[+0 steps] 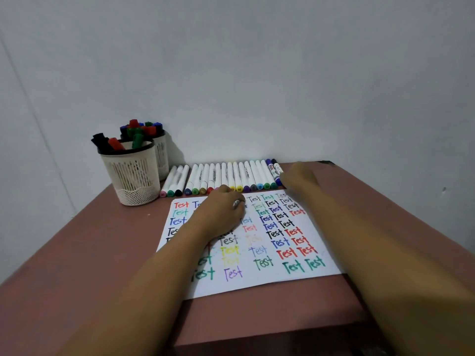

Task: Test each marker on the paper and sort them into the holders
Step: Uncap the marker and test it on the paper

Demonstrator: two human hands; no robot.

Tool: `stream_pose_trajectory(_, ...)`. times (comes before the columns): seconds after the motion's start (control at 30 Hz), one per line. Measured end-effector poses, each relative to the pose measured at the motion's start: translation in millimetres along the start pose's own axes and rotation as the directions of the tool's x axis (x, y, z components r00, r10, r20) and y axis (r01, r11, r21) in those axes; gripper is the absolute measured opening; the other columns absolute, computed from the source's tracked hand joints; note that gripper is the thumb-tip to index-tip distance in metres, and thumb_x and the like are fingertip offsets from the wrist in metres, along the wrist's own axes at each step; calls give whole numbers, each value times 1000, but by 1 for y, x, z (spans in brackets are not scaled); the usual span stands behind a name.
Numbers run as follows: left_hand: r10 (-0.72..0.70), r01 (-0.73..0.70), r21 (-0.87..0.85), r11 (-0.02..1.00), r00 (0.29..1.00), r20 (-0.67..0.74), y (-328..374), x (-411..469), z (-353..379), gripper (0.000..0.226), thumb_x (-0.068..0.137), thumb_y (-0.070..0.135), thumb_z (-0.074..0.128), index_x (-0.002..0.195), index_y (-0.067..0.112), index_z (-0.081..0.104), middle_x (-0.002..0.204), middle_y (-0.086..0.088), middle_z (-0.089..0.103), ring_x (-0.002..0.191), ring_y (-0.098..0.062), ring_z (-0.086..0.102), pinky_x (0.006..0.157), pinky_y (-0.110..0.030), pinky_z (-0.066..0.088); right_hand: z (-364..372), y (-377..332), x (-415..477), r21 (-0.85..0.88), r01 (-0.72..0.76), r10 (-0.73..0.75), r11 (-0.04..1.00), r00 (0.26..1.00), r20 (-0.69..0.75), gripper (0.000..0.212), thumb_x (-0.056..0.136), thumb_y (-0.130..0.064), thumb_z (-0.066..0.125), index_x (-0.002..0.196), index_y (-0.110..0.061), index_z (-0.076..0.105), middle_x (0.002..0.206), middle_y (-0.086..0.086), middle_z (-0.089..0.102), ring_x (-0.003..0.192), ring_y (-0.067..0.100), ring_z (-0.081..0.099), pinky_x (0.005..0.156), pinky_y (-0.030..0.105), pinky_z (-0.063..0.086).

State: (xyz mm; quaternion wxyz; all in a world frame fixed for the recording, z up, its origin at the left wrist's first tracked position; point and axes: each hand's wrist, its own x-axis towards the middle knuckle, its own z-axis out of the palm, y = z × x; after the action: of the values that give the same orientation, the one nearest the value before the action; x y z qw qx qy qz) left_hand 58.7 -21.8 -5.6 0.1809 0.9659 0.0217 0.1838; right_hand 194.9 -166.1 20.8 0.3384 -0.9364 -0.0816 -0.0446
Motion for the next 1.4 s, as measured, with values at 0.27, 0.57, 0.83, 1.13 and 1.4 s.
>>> stream_pose_trajectory(0.27,1,-1,19,1000,1000,-30,-2,-3,1,33,97,26,41,123,16,57,124,-8,50,112,-23,48,86,-29,40,2,0,4,262,-149,188,954,973,-131,15,94,-11,47,90,1,54,85,8,54,76,23,54,71,33,43)
stream_pose_trajectory(0.57,176,-168,51,984,944,-280,6,-2,-3,38,94,14,48,131,5,50,127,-15,50,112,-29,51,86,-37,45,-34,5,-52,704,-6,110,710,989,-102,17,88,-16,48,74,-9,53,65,3,50,56,13,42,51,24,34)
stream_pose_trajectory(0.83,243,-237,73,969,966,-90,18,-8,-7,40,96,29,46,132,13,45,121,-6,54,109,-21,51,85,-28,40,-33,21,-99,854,-118,56,507,993,104,22,89,-13,52,67,-11,51,60,3,47,50,11,36,51,25,31)
stream_pose_trajectory(1.13,233,-242,-57,969,965,-124,35,-16,-3,17,99,23,40,93,9,48,74,4,43,64,-13,39,53,-24,26,-19,17,-102,891,-143,-248,431,931,269,15,89,-18,64,78,-8,61,60,0,56,50,6,49,45,16,41)
stream_pose_trajectory(1.4,139,-159,-119,980,977,-160,37,-21,-6,25,96,36,45,112,19,53,57,12,45,60,-13,45,55,-25,31,-20,19,-98,928,-126,-318,350,916,244,11,91,-12,59,83,-6,61,60,0,56,52,4,51,49,13,44)
